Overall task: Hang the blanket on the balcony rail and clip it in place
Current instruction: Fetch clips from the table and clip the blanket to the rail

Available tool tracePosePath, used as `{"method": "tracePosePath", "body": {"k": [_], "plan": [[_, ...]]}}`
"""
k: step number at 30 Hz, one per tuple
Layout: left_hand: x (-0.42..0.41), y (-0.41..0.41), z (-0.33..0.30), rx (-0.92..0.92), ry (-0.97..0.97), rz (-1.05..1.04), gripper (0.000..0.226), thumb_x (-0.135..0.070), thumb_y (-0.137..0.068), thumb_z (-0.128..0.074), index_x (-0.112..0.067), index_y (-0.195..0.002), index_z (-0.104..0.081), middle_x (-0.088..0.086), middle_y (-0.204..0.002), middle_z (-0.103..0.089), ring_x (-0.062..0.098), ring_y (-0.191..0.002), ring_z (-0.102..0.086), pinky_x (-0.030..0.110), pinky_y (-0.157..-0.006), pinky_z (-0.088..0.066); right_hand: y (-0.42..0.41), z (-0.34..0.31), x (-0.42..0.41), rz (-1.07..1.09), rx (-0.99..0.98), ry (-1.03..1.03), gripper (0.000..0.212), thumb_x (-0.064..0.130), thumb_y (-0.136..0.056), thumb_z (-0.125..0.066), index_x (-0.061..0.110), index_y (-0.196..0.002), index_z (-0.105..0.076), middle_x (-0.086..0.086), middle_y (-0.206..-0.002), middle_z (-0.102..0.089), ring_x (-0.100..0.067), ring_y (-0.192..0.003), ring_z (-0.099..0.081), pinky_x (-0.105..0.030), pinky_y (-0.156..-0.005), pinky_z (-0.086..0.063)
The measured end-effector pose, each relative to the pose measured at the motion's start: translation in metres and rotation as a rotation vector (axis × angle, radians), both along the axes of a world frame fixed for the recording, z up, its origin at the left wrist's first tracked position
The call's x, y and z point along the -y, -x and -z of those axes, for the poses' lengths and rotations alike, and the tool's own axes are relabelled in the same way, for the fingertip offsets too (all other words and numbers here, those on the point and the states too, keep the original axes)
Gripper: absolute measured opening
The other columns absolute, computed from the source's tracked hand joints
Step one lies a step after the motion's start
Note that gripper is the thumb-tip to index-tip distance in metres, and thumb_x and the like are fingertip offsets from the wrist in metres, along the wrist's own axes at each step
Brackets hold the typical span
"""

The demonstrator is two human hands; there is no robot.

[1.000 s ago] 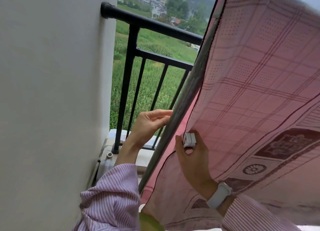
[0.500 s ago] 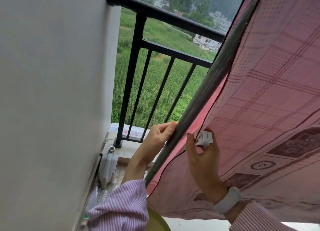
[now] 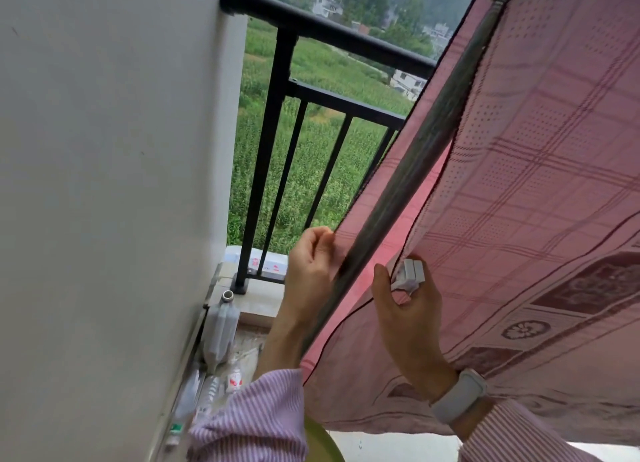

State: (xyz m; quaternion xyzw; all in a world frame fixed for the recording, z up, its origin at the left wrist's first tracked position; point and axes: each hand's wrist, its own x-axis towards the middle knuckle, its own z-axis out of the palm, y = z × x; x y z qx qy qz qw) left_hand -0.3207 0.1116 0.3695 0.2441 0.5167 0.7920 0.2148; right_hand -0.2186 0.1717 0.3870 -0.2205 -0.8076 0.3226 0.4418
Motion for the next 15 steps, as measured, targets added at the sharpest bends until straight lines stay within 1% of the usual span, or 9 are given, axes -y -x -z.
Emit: {"method": "tracePosePath", "body": {"k": [2, 4, 6, 7, 9, 11, 13, 15], "plan": [[0.013, 0.000, 0.000, 0.056, -0.052, -0.093, 0.016, -0.016, -0.095, -0.040, -0.014, -0.087, -0.054, 0.001, -0.077, -0.056, 0.006, -0.067, -0.054, 0.016, -0.060, -0.048, 0.000, -0.004, 0.005, -0.021, 0.011, -0.025, 0.015, 0.036, -0.079, -0.048, 0.028, -0.068, -0.042, 0.010, -0.055, -0.041, -0.007, -0.051, -0.039, -0.016, -0.046, -0.031], [0.027, 0.003, -0.002, 0.072, -0.093, -0.156, 0.018, -0.014, -0.094, -0.042, -0.018, -0.083, -0.055, -0.003, -0.071, -0.052, 0.005, -0.061, -0.050, 0.016, -0.055, -0.045, 0.002, -0.010, 0.015, -0.051, 0.013, -0.058, 0.019, 0.027, -0.080, -0.052, 0.016, -0.066, -0.046, 0.007, -0.052, -0.038, -0.010, -0.049, -0.036, -0.018, -0.044, -0.029], [0.040, 0.008, -0.006, 0.014, -0.087, -0.238, 0.019, -0.016, -0.093, -0.045, -0.023, -0.079, -0.055, -0.007, -0.064, -0.048, 0.003, -0.054, -0.043, 0.015, -0.050, -0.039, 0.008, -0.019, 0.025, -0.080, -0.006, -0.058, 0.017, 0.013, -0.078, -0.055, 0.007, -0.064, -0.046, 0.005, -0.050, -0.038, -0.011, -0.048, -0.034, -0.015, -0.043, -0.025], [0.044, 0.011, -0.007, -0.040, -0.069, -0.267, 0.018, -0.017, -0.092, -0.047, -0.024, -0.078, -0.055, -0.008, -0.063, -0.048, 0.002, -0.053, -0.043, 0.013, -0.050, -0.038, 0.011, -0.023, 0.028, -0.097, -0.012, -0.047, 0.017, 0.009, -0.078, -0.055, 0.007, -0.064, -0.046, 0.003, -0.050, -0.037, -0.011, -0.047, -0.033, -0.014, -0.043, -0.024], [0.046, 0.010, -0.007, -0.124, -0.005, -0.265, 0.017, -0.015, -0.091, -0.050, -0.026, -0.080, -0.057, -0.008, -0.069, -0.054, 0.001, -0.059, -0.048, 0.015, -0.057, -0.043, 0.015, -0.027, 0.026, -0.120, 0.018, -0.039, 0.026, 0.005, -0.081, -0.057, 0.016, -0.062, -0.043, 0.003, -0.049, -0.037, -0.012, -0.047, -0.034, -0.014, -0.042, -0.024], [0.042, 0.001, -0.006, -0.163, 0.079, -0.195, 0.019, -0.010, -0.091, -0.050, -0.026, -0.086, -0.059, -0.004, -0.076, -0.059, 0.007, -0.067, -0.055, 0.027, -0.064, -0.049, 0.014, -0.025, 0.020, -0.134, 0.075, -0.024, 0.037, 0.006, -0.083, -0.060, 0.029, -0.062, -0.039, 0.007, -0.049, -0.039, -0.009, -0.047, -0.040, -0.011, -0.041, -0.026], [0.036, -0.011, -0.003, -0.199, 0.134, -0.130, 0.018, -0.011, -0.090, -0.051, -0.025, -0.090, -0.062, -0.002, -0.083, -0.063, 0.011, -0.076, -0.060, 0.038, -0.073, -0.052, 0.008, -0.022, 0.017, -0.153, 0.102, 0.009, 0.039, 0.008, -0.083, -0.061, 0.032, -0.062, -0.038, 0.009, -0.050, -0.039, -0.003, -0.045, -0.043, -0.009, -0.041, -0.028], [0.034, -0.019, 0.001, -0.197, 0.113, -0.117, 0.013, -0.017, -0.087, -0.053, -0.025, -0.089, -0.063, -0.005, -0.086, -0.064, 0.010, -0.082, -0.060, 0.036, -0.078, -0.052, 0.002, -0.020, 0.018, -0.190, 0.088, 0.052, 0.038, 0.008, -0.084, -0.060, 0.031, -0.062, -0.039, 0.009, -0.049, -0.038, -0.001, -0.043, -0.041, -0.009, -0.041, -0.028]]}}
